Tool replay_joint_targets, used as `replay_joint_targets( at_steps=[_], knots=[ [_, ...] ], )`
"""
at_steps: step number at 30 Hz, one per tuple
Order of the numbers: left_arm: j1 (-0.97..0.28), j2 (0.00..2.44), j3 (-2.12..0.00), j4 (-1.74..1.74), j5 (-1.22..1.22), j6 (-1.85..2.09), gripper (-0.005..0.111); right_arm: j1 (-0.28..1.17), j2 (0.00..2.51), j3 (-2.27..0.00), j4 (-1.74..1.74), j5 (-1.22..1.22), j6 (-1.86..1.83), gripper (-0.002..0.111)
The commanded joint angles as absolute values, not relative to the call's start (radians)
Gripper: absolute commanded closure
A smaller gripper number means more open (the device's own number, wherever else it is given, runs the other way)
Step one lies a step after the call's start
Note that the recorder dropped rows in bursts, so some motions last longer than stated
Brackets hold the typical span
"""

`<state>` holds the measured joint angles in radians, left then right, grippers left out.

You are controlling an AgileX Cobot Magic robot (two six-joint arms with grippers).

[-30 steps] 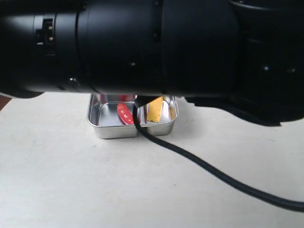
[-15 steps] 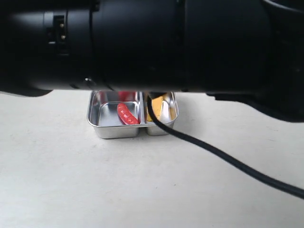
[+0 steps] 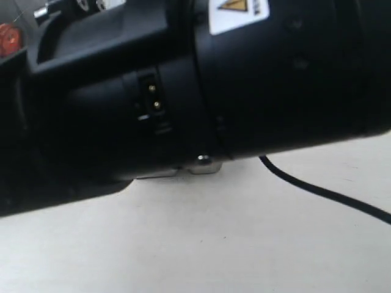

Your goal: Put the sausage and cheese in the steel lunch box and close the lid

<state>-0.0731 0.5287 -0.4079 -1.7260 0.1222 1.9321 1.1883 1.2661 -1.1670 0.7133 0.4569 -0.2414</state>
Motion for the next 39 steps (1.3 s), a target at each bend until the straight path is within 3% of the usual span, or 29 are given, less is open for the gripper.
replay_joint_targets(
  at_steps=[1,8,20,24,30,35,37,39],
  knots=[
    [-0.073,0.529,-0.409,-1.744,0.121,1.922,0.107,1.187,1.260,-1.170,0.647,0.487,-0.194,0.109],
    [-0.073,0.529,-0.409,-1.708,0.137,1.922,0.107,1.155,1.260,-1.170,0.444,0.464,0.017,0.109],
    [-0.073,0.529,-0.409,-1.566,0.192,1.922,0.107,0.827,1.262,-1.170,0.499,0.547,0.146,0.109],
    [-0.076,0.529,-0.409,-1.453,0.240,1.922,0.107,0.712,1.286,-1.170,0.712,0.641,0.022,0.109],
    [-0.110,0.527,-0.409,-1.288,0.242,1.922,0.107,0.501,1.421,-1.170,1.340,1.016,-0.408,0.109],
    [-0.114,0.523,-0.409,-1.222,0.232,1.919,0.107,0.467,1.525,-1.170,1.619,1.088,-0.441,0.109],
    [-0.117,0.523,-0.409,-1.213,0.229,1.921,0.107,0.470,1.534,-1.170,1.653,1.075,-0.441,0.103],
    [-0.156,0.523,-0.409,-1.168,0.226,1.921,0.107,0.471,1.535,-1.170,1.625,1.061,-0.441,0.073]
  ],
)
